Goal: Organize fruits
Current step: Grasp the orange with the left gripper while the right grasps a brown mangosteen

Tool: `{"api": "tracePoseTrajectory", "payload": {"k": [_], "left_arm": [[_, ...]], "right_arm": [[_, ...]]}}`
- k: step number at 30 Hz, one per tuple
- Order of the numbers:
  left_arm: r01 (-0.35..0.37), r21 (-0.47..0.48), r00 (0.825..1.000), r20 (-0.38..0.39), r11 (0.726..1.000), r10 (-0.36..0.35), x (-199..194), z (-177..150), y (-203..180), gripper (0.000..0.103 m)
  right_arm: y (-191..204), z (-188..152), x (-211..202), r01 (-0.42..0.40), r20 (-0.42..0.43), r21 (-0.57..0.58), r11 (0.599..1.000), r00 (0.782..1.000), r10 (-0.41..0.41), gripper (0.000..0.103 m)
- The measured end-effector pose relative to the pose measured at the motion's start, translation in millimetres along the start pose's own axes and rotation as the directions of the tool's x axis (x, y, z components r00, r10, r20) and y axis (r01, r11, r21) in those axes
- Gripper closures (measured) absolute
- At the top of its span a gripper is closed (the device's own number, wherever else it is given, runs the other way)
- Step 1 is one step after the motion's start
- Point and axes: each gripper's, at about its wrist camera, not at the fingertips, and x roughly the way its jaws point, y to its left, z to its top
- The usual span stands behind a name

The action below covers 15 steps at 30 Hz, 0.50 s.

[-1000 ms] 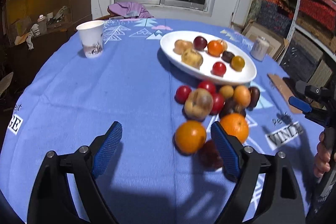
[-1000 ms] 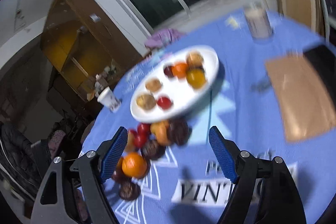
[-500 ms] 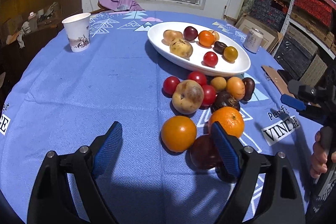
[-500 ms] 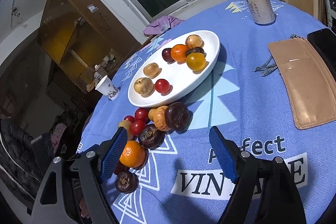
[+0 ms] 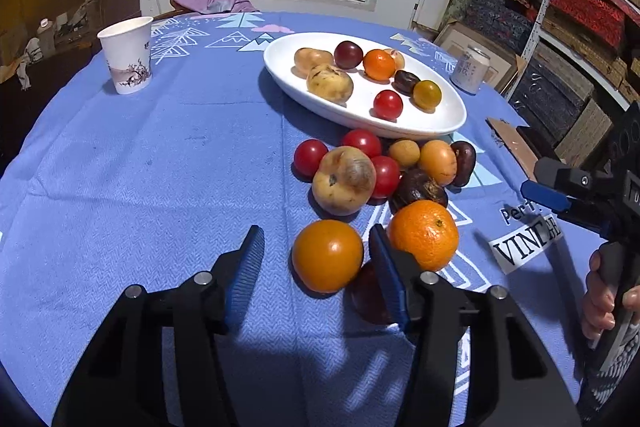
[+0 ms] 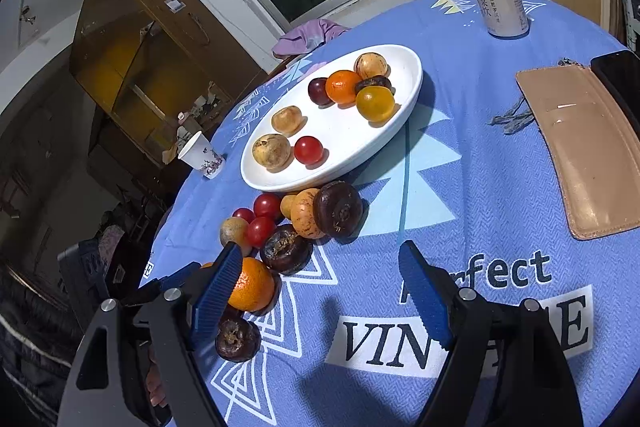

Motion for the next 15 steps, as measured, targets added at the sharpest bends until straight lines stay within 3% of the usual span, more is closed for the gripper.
{"api": "tracePoseTrajectory", "payload": {"k": [5, 8, 15], "left_arm": [[0.075, -0.06, 0.996, -0.037, 0.995, -0.078, 5.8, 3.9, 13.0, 0.05], [0.109, -0.058, 0.993, -0.036, 0.992, -0.111, 5.1, 2.7, 11.8, 0.06], [0.0, 0.094, 1.0, 0.019, 0.996, -0.002, 0.0, -1.3, -13.9, 0.063]], "right_arm": [[-1.9, -0.7, 1.1, 0.004, -0.006, 0.009, 1.0, 1.0, -0.004, 0.021], [-1.7, -0.7, 1.3, 0.005, -0.008, 0.01, 1.0, 1.0, -0.005, 0.021], [-1.3, -1.3, 2.0, 0.013, -0.012, 0.006, 1.0, 1.0, -0.013, 0.021]]}}
